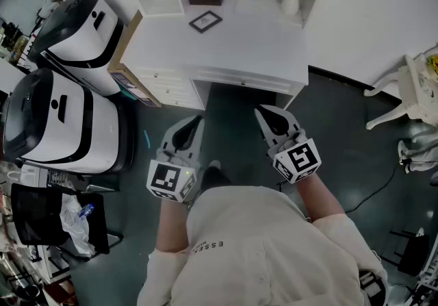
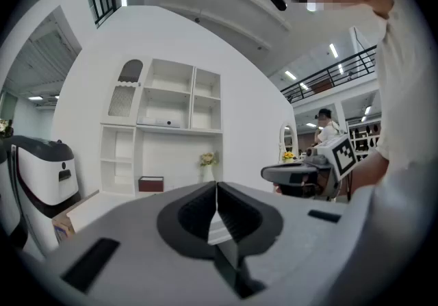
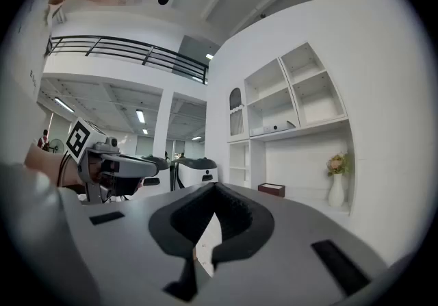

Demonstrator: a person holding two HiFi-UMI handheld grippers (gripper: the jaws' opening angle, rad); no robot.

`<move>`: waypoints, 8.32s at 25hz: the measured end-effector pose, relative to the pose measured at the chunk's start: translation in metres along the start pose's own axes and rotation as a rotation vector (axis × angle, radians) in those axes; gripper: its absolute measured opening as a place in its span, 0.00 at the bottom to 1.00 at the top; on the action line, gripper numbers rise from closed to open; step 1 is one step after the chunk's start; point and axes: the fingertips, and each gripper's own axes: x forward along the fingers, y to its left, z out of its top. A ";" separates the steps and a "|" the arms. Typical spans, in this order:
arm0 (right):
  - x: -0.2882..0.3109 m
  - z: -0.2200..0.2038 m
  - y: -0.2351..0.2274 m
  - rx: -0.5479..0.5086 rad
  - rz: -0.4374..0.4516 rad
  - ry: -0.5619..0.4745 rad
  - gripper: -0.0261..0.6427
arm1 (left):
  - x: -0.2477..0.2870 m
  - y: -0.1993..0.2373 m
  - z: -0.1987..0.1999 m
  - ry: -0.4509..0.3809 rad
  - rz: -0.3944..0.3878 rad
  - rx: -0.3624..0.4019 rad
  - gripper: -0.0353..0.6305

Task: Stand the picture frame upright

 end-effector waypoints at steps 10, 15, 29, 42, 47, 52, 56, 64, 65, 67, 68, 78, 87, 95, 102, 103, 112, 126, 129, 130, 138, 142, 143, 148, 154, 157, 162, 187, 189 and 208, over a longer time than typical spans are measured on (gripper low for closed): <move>-0.011 -0.004 0.006 0.006 -0.004 0.011 0.06 | -0.005 -0.008 -0.004 -0.004 -0.002 -0.019 0.06; -0.020 -0.003 0.002 0.037 0.000 -0.010 0.06 | -0.001 -0.021 -0.003 -0.035 -0.044 -0.059 0.06; -0.013 -0.032 -0.032 0.135 0.004 0.054 0.34 | 0.026 -0.009 -0.016 0.034 -0.008 -0.072 0.37; 0.137 -0.039 -0.069 0.158 -0.060 0.098 0.34 | 0.086 0.135 -0.019 0.018 -0.021 -0.104 0.37; 0.226 -0.026 -0.082 0.136 -0.075 0.101 0.34 | 0.119 0.222 -0.009 0.017 -0.033 -0.082 0.37; 0.311 -0.026 -0.093 0.153 -0.111 0.103 0.34 | 0.151 0.302 -0.007 0.006 -0.083 -0.084 0.37; 0.359 -0.033 -0.092 0.158 -0.123 0.130 0.34 | 0.173 0.343 -0.010 0.009 -0.123 -0.090 0.37; 0.414 -0.056 -0.121 0.149 -0.142 0.227 0.34 | 0.208 0.390 -0.037 0.053 -0.141 -0.130 0.37; 0.419 -0.062 -0.128 0.149 -0.143 0.243 0.34 | 0.214 0.394 -0.041 0.060 -0.141 -0.134 0.37; 0.428 -0.074 -0.142 0.154 -0.141 0.276 0.34 | 0.228 0.400 -0.048 0.075 -0.137 -0.138 0.37; 0.433 -0.079 -0.150 0.160 -0.138 0.291 0.34 | 0.235 0.402 -0.051 0.081 -0.134 -0.139 0.37; 0.497 -0.141 -0.248 0.183 -0.105 0.462 0.34 | 0.314 0.436 -0.075 0.150 -0.082 -0.136 0.37; 0.540 -0.214 -0.314 0.175 -0.094 0.637 0.34 | 0.373 0.453 -0.118 0.221 -0.061 -0.144 0.37; 0.559 -0.276 -0.341 0.150 -0.077 0.790 0.34 | 0.392 0.456 -0.155 0.309 -0.062 -0.173 0.37; 0.572 -0.303 -0.352 0.062 -0.071 0.866 0.29 | 0.400 0.458 -0.167 0.346 -0.057 -0.187 0.37; 0.573 -0.306 -0.353 0.064 -0.071 0.870 0.27 | 0.400 0.458 -0.167 0.348 -0.057 -0.188 0.37; 0.567 -0.309 -0.352 0.119 -0.058 0.886 0.16 | 0.399 0.457 -0.165 0.345 -0.055 -0.190 0.37; 0.526 -0.310 -0.326 0.215 -0.145 0.966 0.15 | 0.375 0.443 -0.158 0.343 -0.107 -0.172 0.37; 0.514 -0.310 -0.314 0.239 -0.178 0.979 0.15 | 0.363 0.441 -0.155 0.337 -0.126 -0.168 0.37; 0.510 -0.310 -0.309 0.244 -0.189 0.981 0.15 | 0.359 0.439 -0.155 0.337 -0.133 -0.167 0.37; 0.476 -0.309 -0.276 0.296 -0.272 0.968 0.15 | 0.324 0.423 -0.155 0.337 -0.189 -0.147 0.37; 0.458 -0.308 -0.260 0.318 -0.319 0.969 0.15 | 0.303 0.418 -0.157 0.338 -0.206 -0.146 0.37; 0.455 -0.308 -0.257 0.322 -0.333 0.966 0.15 | 0.299 0.416 -0.158 0.339 -0.210 -0.143 0.37; 0.432 -0.307 -0.238 0.347 -0.401 0.967 0.15 | 0.275 0.410 -0.163 0.342 -0.228 -0.136 0.37; 0.408 -0.306 -0.217 0.383 -0.469 0.960 0.15 | 0.252 0.401 -0.172 0.354 -0.262 -0.140 0.37; 0.397 -0.306 -0.208 0.400 -0.498 0.952 0.15 | 0.244 0.391 -0.180 0.374 -0.290 -0.154 0.37; 0.380 -0.307 -0.195 0.412 -0.501 0.973 0.15 | 0.236 0.366 -0.189 0.409 -0.381 -0.179 0.37; 0.300 -0.307 -0.178 0.465 -0.449 0.940 0.15 | 0.251 0.248 -0.270 0.625 -0.521 -0.505 0.37; 0.298 -0.307 -0.177 0.449 -0.443 0.941 0.15 | 0.254 0.243 -0.274 0.630 -0.517 -0.589 0.36; 0.279 -0.308 -0.172 0.425 -0.393 0.954 0.15 | 0.290 0.218 -0.303 0.661 -0.490 -1.271 0.33</move>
